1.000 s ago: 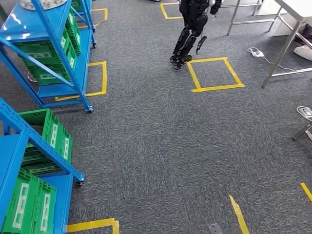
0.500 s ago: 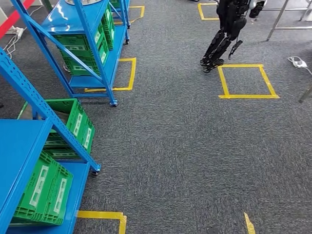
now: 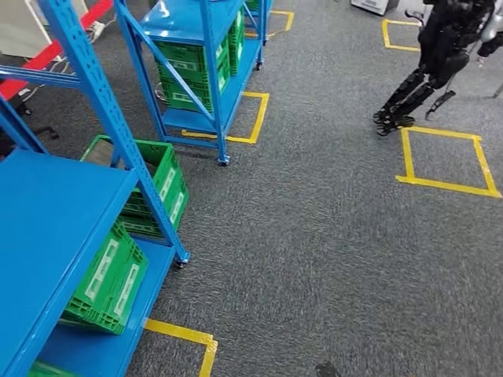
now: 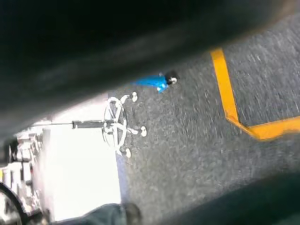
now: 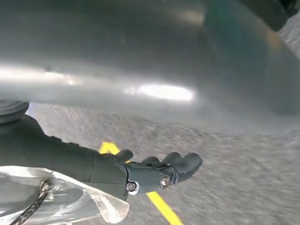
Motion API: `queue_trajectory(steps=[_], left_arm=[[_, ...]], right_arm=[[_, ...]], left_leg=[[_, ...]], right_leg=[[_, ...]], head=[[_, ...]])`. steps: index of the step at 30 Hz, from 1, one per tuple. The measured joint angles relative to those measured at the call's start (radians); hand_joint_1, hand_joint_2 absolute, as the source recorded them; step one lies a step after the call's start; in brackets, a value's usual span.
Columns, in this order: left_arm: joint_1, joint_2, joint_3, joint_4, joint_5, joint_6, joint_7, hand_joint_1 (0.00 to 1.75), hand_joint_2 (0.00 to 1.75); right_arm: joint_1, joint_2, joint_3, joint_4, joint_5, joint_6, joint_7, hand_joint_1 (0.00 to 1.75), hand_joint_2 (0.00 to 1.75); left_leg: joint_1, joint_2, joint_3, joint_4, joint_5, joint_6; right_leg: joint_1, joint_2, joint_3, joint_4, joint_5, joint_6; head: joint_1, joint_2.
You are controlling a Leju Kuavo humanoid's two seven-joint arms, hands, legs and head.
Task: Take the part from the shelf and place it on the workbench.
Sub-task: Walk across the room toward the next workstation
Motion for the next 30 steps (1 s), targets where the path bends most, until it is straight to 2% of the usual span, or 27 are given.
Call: queue_trajectory(steps=[1, 2, 3, 4, 5, 6, 7, 8, 9, 10, 11, 12, 13, 14, 15, 17, 18, 19, 20, 21, 22, 23, 25, 26, 28, 29, 30], left_arm=[[0.000, 0.001, 0.002, 0.000, 0.002, -0.002, -0.001, 0.00, 0.00], [-0.001, 0.002, 0.004, 0.000, 0.003, -0.004, -0.002, 0.00, 0.00], [-0.001, 0.003, 0.005, 0.000, 0.004, -0.005, -0.004, 0.00, 0.00], [0.000, 0.004, 0.006, 0.000, 0.004, -0.005, -0.004, 0.00, 0.00], [0.000, 0.005, 0.008, 0.000, 0.005, -0.005, -0.005, 0.00, 0.00], [0.001, 0.006, 0.009, 0.000, 0.005, -0.006, -0.005, 0.00, 0.00], [0.001, 0.007, 0.010, 0.000, 0.006, -0.006, -0.005, 0.00, 0.00], [0.001, 0.008, 0.011, 0.000, 0.006, -0.006, -0.005, 0.00, 0.00], [0.000, 0.008, 0.011, 0.000, 0.006, -0.006, -0.006, 0.00, 0.00], [0.000, 0.009, 0.011, 0.000, 0.006, -0.006, -0.006, 0.00, 0.00], [0.000, 0.010, 0.012, 0.000, 0.006, -0.006, -0.006, 0.00, 0.00], [0.002, 0.011, 0.013, 0.000, 0.006, -0.006, -0.007, 0.00, 0.00], [0.004, 0.012, 0.015, 0.000, 0.006, -0.006, -0.007, 0.00, 0.00], [0.005, 0.014, 0.018, 0.000, 0.007, -0.006, -0.008, 0.00, 0.00], [0.005, 0.015, 0.021, 0.000, 0.008, -0.006, -0.009, 0.00, 0.00], [0.003, 0.018, 0.026, 0.000, 0.014, -0.007, -0.011, 0.00, 0.00], [0.002, 0.020, 0.029, 0.000, 0.018, -0.009, -0.012, 0.00, 0.00], [0.003, 0.023, 0.031, 0.000, 0.023, -0.012, -0.012, 0.00, 0.00], [0.005, 0.026, 0.035, 0.000, 0.029, -0.016, -0.013, 0.00, 0.00], [0.007, 0.031, 0.040, 0.000, 0.034, -0.020, -0.013, 0.00, 0.00], [0.009, 0.036, 0.046, 0.000, 0.038, -0.024, -0.013, 0.00, 0.00], [0.009, 0.043, 0.052, 0.000, 0.043, -0.028, -0.012, 0.00, 0.00], [0.005, 0.053, 0.061, 0.000, 0.049, -0.033, -0.012, 0.00, 0.00], [0.003, 0.057, 0.065, 0.000, 0.051, -0.034, -0.012, 0.00, 0.00], [0.004, 0.063, 0.075, 0.000, 0.055, -0.034, -0.013, 0.00, 0.00], [0.004, 0.065, 0.079, 0.000, 0.057, -0.034, -0.014, 0.00, 0.00], [0.004, 0.067, 0.082, 0.000, 0.058, -0.034, -0.015, 0.00, 0.00]], right_arm=[[0.000, 0.002, 0.005, 0.000, 0.005, 0.000, -0.001, 0.00, 0.00], [0.001, 0.003, 0.009, 0.001, 0.009, 0.000, -0.001, 0.00, 0.00], [0.003, 0.005, 0.013, 0.001, 0.011, 0.000, 0.000, 0.00, 0.00], [0.005, 0.007, 0.016, 0.001, 0.013, 0.000, 0.000, 0.00, 0.00], [0.006, 0.008, 0.018, 0.002, 0.014, -0.001, 0.000, 0.00, 0.00], [0.006, 0.008, 0.021, 0.002, 0.014, -0.001, 0.000, 0.00, 0.00], [0.006, 0.008, 0.023, 0.002, 0.015, -0.001, 0.000, 0.00, 0.00], [0.006, 0.009, 0.026, 0.002, 0.015, -0.001, 0.000, 0.00, 0.00], [0.005, 0.010, 0.028, 0.003, 0.015, -0.001, 0.000, 0.00, 0.00], [0.004, 0.011, 0.030, 0.004, 0.016, -0.002, 0.001, 0.00, 0.00], [0.003, 0.012, 0.031, 0.004, 0.018, -0.002, 0.001, 0.00, 0.00], [0.002, 0.013, 0.032, 0.004, 0.022, -0.003, 0.001, 0.00, 0.00], [0.001, 0.014, 0.034, 0.004, 0.027, -0.004, 0.001, 0.00, 0.00], [0.002, 0.015, 0.037, 0.004, 0.032, -0.005, 0.001, 0.00, 0.00], [0.001, 0.018, 0.040, 0.004, 0.037, -0.007, 0.001, 0.00, 0.00], [0.003, 0.022, 0.046, 0.004, 0.046, -0.009, 0.001, 0.00, 0.00], [0.004, 0.025, 0.050, 0.004, 0.052, -0.010, 0.004, 0.00, 0.00], [0.005, 0.027, 0.054, 0.004, 0.058, -0.011, 0.007, 0.00, 0.00], [0.004, 0.030, 0.058, 0.004, 0.065, -0.013, 0.013, 0.00, 0.00], [0.002, 0.036, 0.063, 0.004, 0.073, -0.014, 0.020, 0.00, 0.00], [-0.001, 0.042, 0.068, 0.004, 0.080, -0.015, 0.027, 0.00, 0.00], [-0.004, 0.049, 0.073, 0.004, 0.086, -0.016, 0.033, 0.00, 0.00], [-0.011, 0.060, 0.083, 0.005, 0.095, -0.017, 0.041, 0.00, 0.00], [-0.014, 0.064, 0.087, 0.005, 0.098, -0.017, 0.043, 0.00, 0.00], [-0.020, 0.069, 0.093, 0.004, 0.101, -0.019, 0.046, 0.00, 0.00], [-0.023, 0.071, 0.095, 0.004, 0.101, -0.019, 0.045, 0.00, 0.00], [-0.024, 0.072, 0.098, 0.004, 0.101, -0.020, 0.044, 0.00, 0.00]], left_leg=[[0.002, -0.010, 0.000, -0.001, 0.002, 0.004], [0.003, -0.022, 0.000, -0.001, 0.002, 0.006], [0.004, -0.036, 0.000, -0.001, 0.002, 0.008], [0.004, -0.051, 0.000, -0.001, 0.002, 0.008], [0.004, -0.066, 0.002, -0.001, 0.001, 0.006], [0.006, -0.082, 0.004, 0.000, 0.000, 0.004], [0.007, -0.097, 0.006, 0.002, -0.003, 0.001], [0.007, -0.111, 0.005, 0.007, -0.006, -0.005], [0.007, -0.123, 0.002, 0.012, -0.009, -0.011], [0.008, -0.135, -0.003, 0.016, -0.011, -0.018], [0.010, -0.146, -0.008, 0.018, -0.010, -0.025], [0.013, -0.158, -0.011, 0.017, -0.009, -0.032], [0.014, -0.157, -0.013, 0.019, -0.010, -0.038], [0.014, -0.140, -0.019, 0.032, -0.019, -0.043], [0.013, -0.113, -0.033, 0.062, -0.037, -0.048], [0.012, -0.052, -0.091, 0.183, -0.098, -0.055], [0.013, -0.038, -0.123, 0.247, -0.122, -0.058], [0.014, -0.031, -0.144, 0.290, -0.132, -0.060], [0.014, -0.028, -0.147, 0.294, -0.120, -0.060], [0.014, -0.023, -0.130, 0.259, -0.091, -0.058], [0.012, -0.010, -0.098, 0.194, -0.052, -0.053], [0.007, 0.017, -0.064, 0.125, -0.024, -0.046], [-0.006, 0.060, -0.022, 0.036, 0.001, -0.030], [-0.011, 0.067, -0.020, 0.026, -0.002, -0.024], [-0.010, 0.042, -0.020, 0.018, 0.002, -0.013], [-0.006, 0.030, -0.017, 0.012, 0.005, -0.008], [-0.002, 0.018, -0.014, 0.006, 0.008, -0.002]], right_leg=[[-0.001, 0.031, -0.029, 0.060, -0.030, 0.002], [-0.002, 0.050, -0.066, 0.132, -0.061, 0.003], [-0.002, 0.058, -0.101, 0.195, -0.080, 0.004], [-0.003, 0.060, -0.126, 0.232, -0.082, 0.006], [-0.004, 0.062, -0.131, 0.226, -0.061, 0.007], [-0.006, 0.066, -0.117, 0.181, -0.023, 0.007], [-0.010, 0.081, -0.090, 0.110, 0.020, 0.008], [-0.014, 0.108, -0.061, 0.040, 0.050, 0.009], [-0.017, 0.130, -0.039, -0.009, 0.067, 0.007], [-0.018, 0.148, -0.025, -0.036, 0.070, 0.004], [-0.016, 0.152, -0.020, -0.041, 0.065, -0.001], [-0.015, 0.140, -0.017, -0.042, 0.065, -0.009], [-0.015, 0.128, -0.015, -0.044, 0.066, -0.016], [-0.015, 0.115, -0.012, -0.047, 0.067, -0.023], [-0.016, 0.101, -0.010, -0.049, 0.068, -0.029], [-0.012, 0.068, -0.006, -0.050, 0.064, -0.038], [-0.010, 0.050, -0.005, -0.050, 0.061, -0.040], [-0.008, 0.033, -0.003, -0.050, 0.059, -0.042], [-0.007, 0.018, -0.001, -0.050, 0.056, -0.042], [-0.006, 0.005, 0.003, -0.050, 0.053, -0.042], [-0.005, -0.006, 0.008, -0.050, 0.050, -0.041], [-0.003, -0.017, 0.011, -0.050, 0.045, -0.039], [0.001, -0.039, 0.018, -0.050, 0.037, -0.031], [0.002, -0.050, 0.020, -0.051, 0.035, -0.026], [0.002, -0.067, 0.029, -0.055, 0.030, -0.017], [0.001, -0.052, 0.028, -0.048, 0.021, -0.012], [0.000, -0.027, 0.018, -0.024, 0.005, -0.008]], head=[[0.003, 0.000], [0.004, 0.000], [0.005, 0.000], [0.005, 0.000], [0.005, 0.000], [0.005, 0.000], [0.005, 0.000], [0.005, 0.000], [0.005, 0.000], [0.006, 0.000], [0.006, 0.000], [0.006, 0.000], [0.006, 0.000], [0.003, 0.000], [0.000, 0.000], [-0.005, 0.000], [-0.005, 0.000], [-0.005, 0.000], [-0.005, 0.000], [-0.005, 0.000], [-0.005, 0.000], [-0.005, 0.000], [-0.005, 0.000], [-0.005, 0.000], [-0.006, 0.000], [-0.005, 0.000], [-0.003, 0.000]])
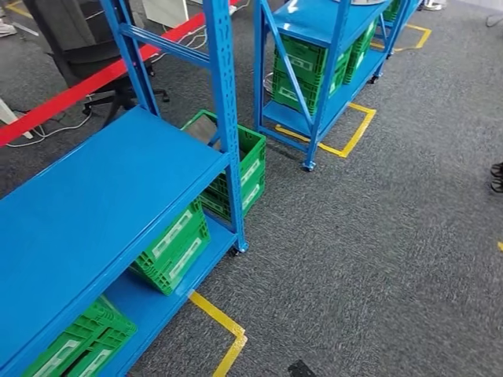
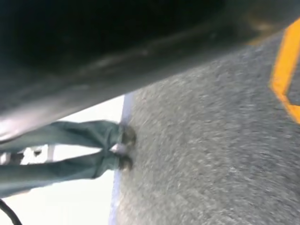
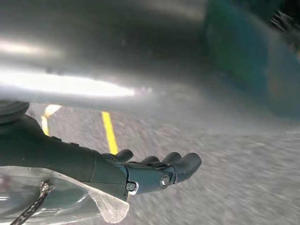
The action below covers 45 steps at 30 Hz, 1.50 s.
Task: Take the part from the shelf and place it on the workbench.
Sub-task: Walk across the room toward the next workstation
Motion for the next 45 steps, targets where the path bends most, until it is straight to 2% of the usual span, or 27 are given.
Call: queue_trajectory(steps=[2, 4, 5, 7, 9, 11, 13, 14, 15, 17, 19, 20, 22, 24, 26, 28, 29, 31, 33, 35, 36, 37, 38, 40, 42, 44, 45], left_arm=[[-0.005, 0.002, 0.004, 0.000, 0.000, -0.001, -0.003, 0.00, 0.00], [-0.008, 0.000, 0.005, 0.000, -0.005, -0.003, -0.006, 0.00, 0.00], [-0.008, -0.001, 0.005, 0.000, -0.010, -0.003, -0.007, 0.00, 0.00], [-0.007, -0.006, 0.005, 0.000, -0.024, -0.001, -0.012, 0.00, 0.00], [-0.009, -0.015, 0.005, 0.000, -0.035, 0.004, -0.017, 0.00, 0.00], [-0.011, -0.023, 0.005, 0.000, -0.041, 0.007, -0.019, 0.00, 0.00], [-0.010, -0.028, 0.005, 0.000, -0.045, 0.011, -0.019, 0.00, 0.00], [-0.008, -0.031, 0.005, 0.000, -0.047, 0.013, -0.020, 0.00, 0.00], [-0.008, -0.033, 0.004, 0.000, -0.050, 0.014, -0.021, 0.00, 0.00], [-0.011, -0.037, 0.004, 0.000, -0.056, 0.015, -0.021, 0.00, 0.00], [-0.014, -0.040, 0.003, 0.000, -0.061, 0.015, -0.021, 0.00, 0.00], [-0.013, -0.041, 0.002, 0.000, -0.063, 0.015, -0.020, 0.00, 0.00], [-0.010, -0.043, 0.002, 0.000, -0.066, 0.014, -0.019, 0.00, 0.00], [-0.011, -0.043, 0.001, 0.000, -0.070, 0.014, -0.019, 0.00, 0.00], [-0.016, -0.043, -0.001, 0.000, -0.073, 0.012, -0.019, 0.00, 0.00], [-0.017, -0.044, -0.003, 0.000, -0.074, 0.011, -0.019, 0.00, 0.00], [-0.014, -0.044, -0.004, 0.000, -0.075, 0.011, -0.019, 0.00, 0.00], [-0.013, -0.045, -0.005, 0.000, -0.076, 0.010, -0.019, 0.00, 0.00], [-0.016, -0.047, -0.006, 0.000, -0.078, 0.006, -0.020, 0.00, 0.00], [-0.017, -0.051, -0.007, 0.000, -0.079, 0.002, -0.020, 0.00, 0.00], [-0.016, -0.052, -0.007, 0.000, -0.079, 0.001, -0.020, 0.00, 0.00], [-0.015, -0.052, -0.007, 0.000, -0.079, 0.000, -0.020, 0.00, 0.00], [-0.014, -0.053, -0.007, 0.000, -0.079, -0.001, -0.020, 0.00, 0.00], [-0.015, -0.054, -0.007, 0.000, -0.080, 0.000, -0.021, 0.00, 0.00], [-0.015, -0.057, -0.007, 0.000, -0.081, 0.001, -0.021, 0.00, 0.00], [-0.011, -0.060, -0.007, 0.001, -0.082, 0.001, -0.021, 0.00, 0.00], [-0.010, -0.060, -0.007, 0.001, -0.082, 0.000, -0.021, 0.00, 0.00]], right_arm=[[0.001, 0.000, 0.003, 0.000, -0.003, -0.001, -0.004, 0.00, 0.00], [0.006, -0.002, 0.003, 0.000, -0.013, -0.001, -0.010, 0.00, 0.00], [0.009, -0.005, 0.002, 0.000, -0.020, 0.000, -0.015, 0.00, 0.00], [0.015, -0.014, 0.000, 0.000, -0.035, 0.001, -0.027, 0.00, 0.00], [0.017, -0.022, -0.005, 0.000, -0.046, 0.002, -0.037, 0.00, 0.00], [0.019, -0.028, -0.010, 0.001, -0.051, 0.003, -0.041, 0.00, 0.00], [0.021, -0.032, -0.013, 0.001, -0.056, 0.002, -0.042, 0.00, 0.00], [0.021, -0.033, -0.015, 0.001, -0.058, 0.001, -0.043, 0.00, 0.00], [0.022, -0.034, -0.017, 0.001, -0.061, 0.000, -0.043, 0.00, 0.00], [0.026, -0.036, -0.022, 0.001, -0.065, 0.000, -0.044, 0.00, 0.00], [0.033, -0.040, -0.027, 0.001, -0.069, 0.000, -0.045, 0.00, 0.00], [0.035, -0.042, -0.031, 0.001, -0.071, 0.000, -0.045, 0.00, 0.00], [0.035, -0.045, -0.036, 0.001, -0.074, 0.000, -0.046, 0.00, 0.00], [0.034, -0.046, -0.038, 0.001, -0.075, 0.000, -0.049, 0.00, 0.00], [0.033, -0.046, -0.041, 0.001, -0.077, 0.000, -0.053, 0.00, 0.00], [0.029, -0.046, -0.044, 0.001, -0.078, 0.000, -0.054, 0.00, 0.00], [0.027, -0.046, -0.044, 0.001, -0.078, 0.000, -0.054, 0.00, 0.00], [0.027, -0.046, -0.045, 0.000, -0.077, 0.000, -0.055, 0.00, 0.00], [0.031, -0.047, -0.045, 0.001, -0.077, 0.000, -0.055, 0.00, 0.00], [0.034, -0.049, -0.045, 0.001, -0.077, 0.000, -0.054, 0.00, 0.00], [0.036, -0.050, -0.045, 0.001, -0.077, 0.000, -0.054, 0.00, 0.00], [0.037, -0.050, -0.045, 0.001, -0.077, 0.000, -0.054, 0.00, 0.00], [0.037, -0.051, -0.045, 0.001, -0.077, 0.000, -0.054, 0.00, 0.00], [0.037, -0.052, -0.045, 0.002, -0.078, -0.002, -0.053, 0.00, 0.00], [0.036, -0.052, -0.046, 0.003, -0.079, -0.002, -0.052, 0.00, 0.00], [0.034, -0.053, -0.046, 0.002, -0.079, -0.002, -0.050, 0.00, 0.00], [0.034, -0.054, -0.046, 0.002, -0.079, -0.002, -0.050, 0.00, 0.00]], left_leg=[[0.005, -0.025, 0.002, -0.004, 0.003, 0.007], [0.005, -0.057, 0.002, -0.004, 0.003, 0.010], [0.005, -0.073, 0.004, -0.003, 0.002, 0.009], [0.006, -0.104, 0.008, -0.002, 0.000, 0.006], [0.007, -0.131, 0.006, 0.006, -0.005, -0.002], [0.009, -0.153, -0.001, 0.011, -0.006, -0.015], [0.014, -0.173, -0.006, 0.009, -0.003, -0.029], [0.013, -0.165, -0.009, 0.014, -0.007, -0.034], [0.012, -0.143, -0.017, 0.033, -0.019, -0.039], [0.011, -0.080, -0.061, 0.127, -0.070, -0.049], [0.014, -0.052, -0.122, 0.250, -0.119, -0.055], [0.016, -0.047, -0.137, 0.279, -0.121, -0.055], [0.015, -0.036, -0.111, 0.227, -0.073, -0.052], [0.007, 0.009, -0.045, 0.097, -0.015, -0.037], [-0.004, 0.046, -0.011, 0.025, -0.001, -0.020], [-0.007, 0.033, -0.011, 0.015, -0.005, -0.008], [-0.004, 0.020, -0.008, 0.009, -0.003, -0.003], [0.004, -0.005, 0.000, -0.004, 0.005, 0.008], [0.007, -0.031, 0.001, -0.007, 0.007, 0.015], [0.008, -0.061, 0.001, -0.007, 0.006, 0.016], [0.008, -0.076, 0.003, -0.006, 0.005, 0.015], [0.010, -0.092, 0.005, -0.004, 0.004, 0.012], [0.011, -0.107, 0.007, -0.002, 0.001, 0.008], [0.012, -0.134, 0.004, 0.009, -0.006, -0.003], [0.012, -0.154, -0.003, 0.014, -0.007, -0.016], [0.016, -0.167, -0.006, 0.015, -0.005, -0.026], [0.015, -0.153, -0.011, 0.026, -0.012, -0.031]], right_leg=[[-0.003, 0.063, -0.055, 0.113, -0.055, 0.004], [-0.003, 0.085, -0.124, 0.233, -0.090, 0.007], [-0.003, 0.087, -0.141, 0.249, -0.080, 0.007], [-0.004, 0.097, -0.119, 0.167, -0.007, 0.007], [-0.010, 0.145, -0.068, 0.039, 0.054, 0.004], [-0.011, 0.178, -0.041, -0.016, 0.065, -0.003], [-0.008, 0.160, -0.035, -0.020, 0.067, -0.013], [-0.009, 0.148, -0.033, -0.023, 0.068, -0.019], [-0.010, 0.134, -0.030, -0.026, 0.068, -0.024], [-0.010, 0.103, -0.025, -0.028, 0.066, -0.033], [-0.006, 0.069, -0.022, -0.028, 0.061, -0.038], [-0.005, 0.053, -0.020, -0.028, 0.058, -0.039], [-0.003, 0.027, -0.014, -0.028, 0.053, -0.039], [0.002, 0.004, -0.006, -0.027, 0.046, -0.035], [0.007, -0.018, 0.000, -0.028, 0.038, -0.026], [0.009, -0.041, 0.009, -0.034, 0.034, -0.016], [0.009, -0.038, 0.013, -0.033, 0.029, -0.011], [0.006, 0.010, -0.005, 0.013, -0.004, -0.003], [0.002, 0.069, -0.067, 0.136, -0.065, 0.001], [0.001, 0.085, -0.127, 0.237, -0.092, 0.005], [0.001, 0.088, -0.136, 0.239, -0.075, 0.006], [-0.001, 0.092, -0.125, 0.200, -0.039, 0.007], [-0.003, 0.103, -0.100, 0.133, 0.006, 0.008], [-0.010, 0.147, -0.052, 0.015, 0.058, 0.008], [-0.010, 0.168, -0.034, -0.016, 0.059, 0.000], [-0.009, 0.146, -0.027, -0.018, 0.062, -0.012], [-0.010, 0.135, -0.024, -0.020, 0.063, -0.018]], head=[[0.004, 0.000], [0.006, 0.000], [0.006, 0.000], [0.005, 0.000], [0.005, 0.000], [0.005, 0.000], [0.005, 0.000], [0.004, 0.000], [0.000, 0.000], [-0.007, 0.000], [-0.010, 0.000], [-0.010, 0.000], [-0.010, 0.000], [-0.010, 0.000], [-0.010, 0.000], [-0.009, 0.000], [-0.008, 0.000], [-0.004, 0.000], [0.002, 0.000], [0.004, 0.000], [0.004, 0.000], [0.004, 0.000], [0.004, 0.000], [0.004, 0.000], [0.004, 0.000], [0.004, 0.000], [0.002, 0.000]])
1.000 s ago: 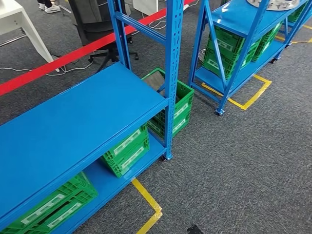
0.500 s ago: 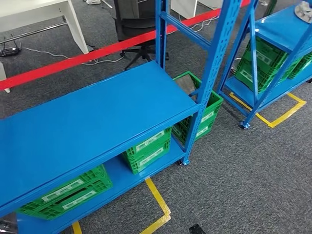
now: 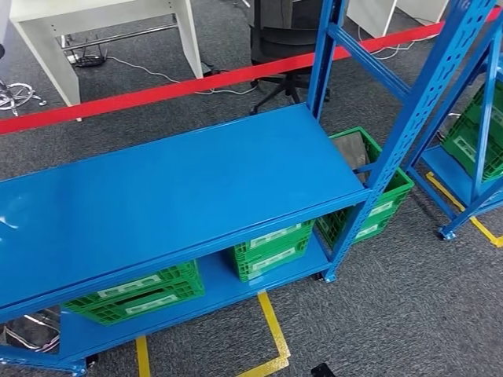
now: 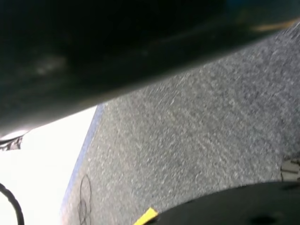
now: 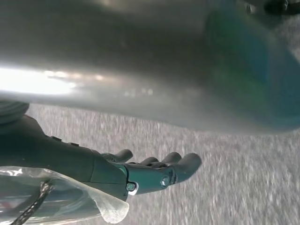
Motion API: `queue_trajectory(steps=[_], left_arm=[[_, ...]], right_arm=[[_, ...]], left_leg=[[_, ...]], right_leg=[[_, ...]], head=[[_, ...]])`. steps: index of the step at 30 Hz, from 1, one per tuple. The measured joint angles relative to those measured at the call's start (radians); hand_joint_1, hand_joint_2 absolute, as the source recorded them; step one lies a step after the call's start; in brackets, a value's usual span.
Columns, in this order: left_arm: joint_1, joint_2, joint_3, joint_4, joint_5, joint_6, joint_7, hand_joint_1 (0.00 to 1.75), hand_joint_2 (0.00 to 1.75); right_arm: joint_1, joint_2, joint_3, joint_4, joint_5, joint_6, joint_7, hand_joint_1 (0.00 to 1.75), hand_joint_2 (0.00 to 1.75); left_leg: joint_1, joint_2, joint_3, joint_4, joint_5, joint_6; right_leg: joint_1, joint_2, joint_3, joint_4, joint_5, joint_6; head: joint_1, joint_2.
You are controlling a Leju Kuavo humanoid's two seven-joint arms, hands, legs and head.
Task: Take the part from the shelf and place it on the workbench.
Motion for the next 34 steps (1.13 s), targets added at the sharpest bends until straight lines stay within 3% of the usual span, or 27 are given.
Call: queue_trajectory(steps=[1, 3, 5, 6, 7, 9, 11, 13, 15, 17, 24, 28, 34], left_arm=[[0.000, -0.001, 0.000, 0.000, 0.000, -0.001, 0.000, 0.00, 0.00], [-0.004, -0.002, 0.000, 0.000, 0.001, -0.003, 0.002, 0.00, 0.00], [-0.006, -0.002, 0.000, 0.000, 0.003, -0.004, 0.003, 0.00, 0.00], [-0.005, -0.003, 0.000, 0.000, 0.003, -0.004, 0.003, 0.00, 0.00], [-0.002, -0.003, 0.000, 0.000, 0.003, -0.004, 0.004, 0.00, 0.00], [0.000, -0.003, 0.000, 0.000, 0.005, -0.004, 0.005, 0.00, 0.00], [-0.002, -0.002, 0.000, 0.000, 0.008, -0.003, 0.004, 0.00, 0.00], [0.000, -0.001, 0.000, 0.000, 0.012, -0.002, 0.004, 0.00, 0.87], [0.004, -0.001, 0.001, 0.000, 0.016, -0.002, 0.002, 0.00, 1.75], [0.003, -0.002, 0.002, 0.000, 0.022, -0.004, -0.002, 0.00, 1.75], [0.013, 0.011, -0.024, -0.002, 0.138, -0.050, -0.006, 0.00, 1.75], [0.029, 0.027, -0.065, -0.011, 0.234, -0.087, -0.016, 0.00, 0.00], [0.050, 0.050, -0.129, -0.030, 0.361, -0.134, -0.030, 0.00, 0.00]], right_arm=[[0.000, 0.000, 0.000, 0.000, 0.000, 0.000, 0.000, 0.00, 0.00], [0.001, -0.001, 0.000, 0.000, 0.000, 0.002, -0.001, 0.00, 0.00], [0.004, -0.001, -0.002, 0.000, 0.000, 0.003, -0.001, 0.00, 0.00], [0.004, -0.001, -0.003, 0.000, 0.000, 0.004, -0.001, 0.00, 0.00], [0.004, -0.001, -0.004, 0.000, 0.000, 0.004, -0.003, 0.00, 0.00], [0.003, 0.000, -0.006, 0.000, -0.002, 0.006, -0.008, 0.00, 0.00], [0.000, 0.001, -0.007, 0.000, -0.005, 0.009, -0.013, 0.00, 0.00], [-0.005, 0.001, -0.011, 0.000, -0.011, 0.017, -0.015, 0.00, 0.00], [-0.007, 0.002, -0.018, 0.000, -0.021, 0.029, -0.011, 0.00, 0.87], [-0.005, 0.002, -0.026, 0.000, -0.035, 0.038, -0.002, 0.00, 1.75], [0.018, -0.006, -0.009, -0.012, -0.151, 0.053, 0.013, 0.00, 1.75], [0.035, -0.015, 0.033, -0.028, -0.236, 0.074, 0.017, 0.00, 0.00], [0.059, -0.031, 0.105, -0.052, -0.354, 0.100, 0.027, 0.00, 0.00]], left_leg=[[-0.001, 0.025, -0.014, 0.029, -0.017, -0.005], [-0.003, 0.084, -0.071, 0.145, -0.072, -0.012], [-0.002, 0.106, -0.130, 0.259, -0.109, -0.014], [-0.002, 0.109, -0.137, 0.273, -0.102, -0.013], [-0.003, 0.112, -0.125, 0.246, -0.077, -0.008], [-0.011, 0.128, -0.060, 0.118, -0.013, 0.011], [-0.021, 0.147, -0.008, 0.016, 0.011, 0.029], [-0.023, 0.151, 0.004, -0.010, 0.009, 0.023], [-0.022, 0.150, 0.006, -0.012, 0.010, 0.013], [-0.023, 0.150, 0.006, -0.012, 0.007, 0.015], [-0.023, 0.152, 0.008, -0.011, 0.002, 0.024], [-0.023, 0.152, 0.013, -0.011, -0.002, 0.029], [-0.022, 0.152, 0.015, -0.011, -0.002, 0.029]], right_leg=[[-0.001, -0.013, 0.003, -0.002, 0.000, -0.005], [0.001, -0.042, 0.007, -0.004, -0.004, -0.013], [0.005, -0.075, 0.010, -0.004, -0.009, -0.018], [0.007, -0.089, 0.013, -0.004, -0.011, -0.019], [0.010, -0.102, 0.016, -0.004, -0.014, -0.019], [0.014, -0.121, 0.021, -0.004, -0.020, -0.019], [0.018, -0.135, 0.020, -0.005, -0.027, -0.012], [0.021, -0.142, 0.019, -0.005, -0.034, -0.011], [0.021, -0.142, 0.022, -0.006, -0.035, -0.014], [0.021, -0.140, 0.026, -0.011, -0.032, -0.011], [0.021, -0.137, 0.038, -0.022, -0.028, -0.004], [0.020, -0.137, 0.037, -0.024, -0.032, 0.002], [0.020, -0.137, 0.038, -0.024, -0.033, 0.002]], head=[[-0.003, 0.000], [-0.008, 0.000], [-0.008, 0.000], [-0.008, 0.000], [-0.008, 0.000], [-0.007, 0.000], [-0.006, 0.000], [-0.006, 0.000], [-0.006, 0.000], [-0.006, 0.000], [-0.006, 0.000], [-0.006, 0.000], [-0.006, 0.000]])
